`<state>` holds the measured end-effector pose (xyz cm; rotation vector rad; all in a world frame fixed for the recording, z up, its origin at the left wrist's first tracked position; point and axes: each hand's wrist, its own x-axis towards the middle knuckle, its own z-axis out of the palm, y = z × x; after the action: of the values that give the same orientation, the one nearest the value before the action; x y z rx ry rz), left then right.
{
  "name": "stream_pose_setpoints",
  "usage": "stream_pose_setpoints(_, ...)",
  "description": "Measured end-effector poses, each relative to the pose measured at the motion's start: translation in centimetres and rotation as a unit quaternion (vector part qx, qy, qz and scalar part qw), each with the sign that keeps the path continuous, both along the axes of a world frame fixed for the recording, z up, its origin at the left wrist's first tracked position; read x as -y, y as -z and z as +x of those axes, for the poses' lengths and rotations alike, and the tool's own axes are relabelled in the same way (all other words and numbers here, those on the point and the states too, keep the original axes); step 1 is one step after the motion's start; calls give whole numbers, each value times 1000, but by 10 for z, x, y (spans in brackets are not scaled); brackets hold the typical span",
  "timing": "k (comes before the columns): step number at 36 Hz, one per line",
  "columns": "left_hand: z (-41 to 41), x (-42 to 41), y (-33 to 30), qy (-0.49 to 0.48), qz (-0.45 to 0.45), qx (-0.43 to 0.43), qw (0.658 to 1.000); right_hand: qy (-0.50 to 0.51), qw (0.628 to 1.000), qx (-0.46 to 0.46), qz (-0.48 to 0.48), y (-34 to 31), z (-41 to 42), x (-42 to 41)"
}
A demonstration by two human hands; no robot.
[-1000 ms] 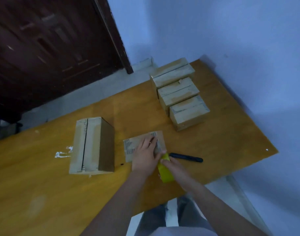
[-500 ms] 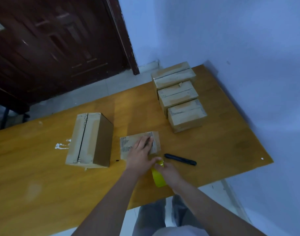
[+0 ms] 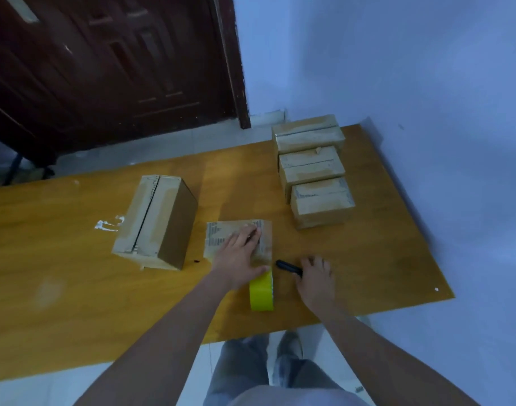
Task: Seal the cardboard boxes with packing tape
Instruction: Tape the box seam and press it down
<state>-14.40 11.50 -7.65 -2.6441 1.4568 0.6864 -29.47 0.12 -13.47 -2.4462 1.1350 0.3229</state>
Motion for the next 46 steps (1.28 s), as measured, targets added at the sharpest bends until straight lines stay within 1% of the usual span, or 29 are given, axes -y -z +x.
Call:
stream_pose_setpoints(1, 0, 0, 0, -1, 4, -5, 1000, -37, 999, -11, -2, 2, 0, 1)
stream_pose_setpoints(3, 0, -1, 0, -2, 4, -4, 1000, -69, 997, -11, -13, 5, 1, 1)
stream_pose_setpoints(5, 0, -2, 0, 3, -4, -1, 1000, -58, 998, -2, -12, 5, -1, 2)
stream_pose_setpoints(8, -2, -5, 4, 6, -9, -2, 1000, -10, 999, 12, 36, 5, -10, 2)
stream_pose_setpoints(10, -1, -6, 7, 9, -7, 3, 1000, 8, 997, 46, 66, 1, -17, 4)
stream_pose_setpoints(13, 1, -6, 8, 15, -6, 3, 1000, -15, 991, 109, 79, -11, -24, 10)
stream_pose_setpoints(14, 1, -6, 7, 15, -6, 0, 1000, -35, 990, 121, 59, -17, -24, 12)
stream_pose_setpoints(16, 0, -6, 6, 13, -5, 0, 1000, -98, 982, 163, -24, -27, -22, 15)
stream_pose_setpoints(19, 0, -5, 5, 8, -5, 1, 1000, -205, 947, 221, -110, -33, -16, 18)
stream_pose_setpoints(22, 0, -4, 6, 7, -1, 0, 1000, -260, 915, 256, -173, -40, -9, 18)
stream_pose_setpoints(25, 0, -5, 7, 6, -11, 2, 1000, -276, 906, 255, -195, -41, -3, 16)
stream_pose_setpoints(28, 0, -6, 8, 6, -17, 4, 1000, -278, 909, 245, -189, -37, 0, 16)
stream_pose_setpoints(32, 3, -6, 8, 10, -19, -1, 1000, -295, 903, 243, -194, -38, 3, 20)
stream_pose_setpoints(46, 2, -7, 14, 7, -32, 14, 999, -308, 913, 206, -172, -44, 3, 24)
